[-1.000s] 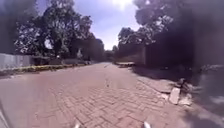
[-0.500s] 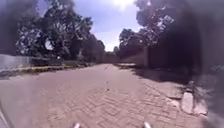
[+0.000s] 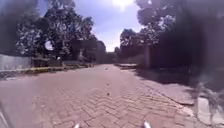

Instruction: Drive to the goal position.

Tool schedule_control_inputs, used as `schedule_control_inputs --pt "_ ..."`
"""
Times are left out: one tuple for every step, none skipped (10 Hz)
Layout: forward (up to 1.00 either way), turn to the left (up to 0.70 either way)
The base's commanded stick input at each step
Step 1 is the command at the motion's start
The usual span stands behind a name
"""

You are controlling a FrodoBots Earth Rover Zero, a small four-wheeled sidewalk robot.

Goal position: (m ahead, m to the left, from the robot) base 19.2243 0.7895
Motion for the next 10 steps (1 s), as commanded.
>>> schedule_control_inputs --pt "0.70 0.00" --pt "0.70 0.00" --pt "0.70 0.00" --pt "0.70 0.00" --pt "0.70 0.00" --pt "0.70 -0.35" --pt "0.70 -0.35" --pt "0.70 -0.08" --pt "0.70 -0.03" --pt "0.70 0.00"
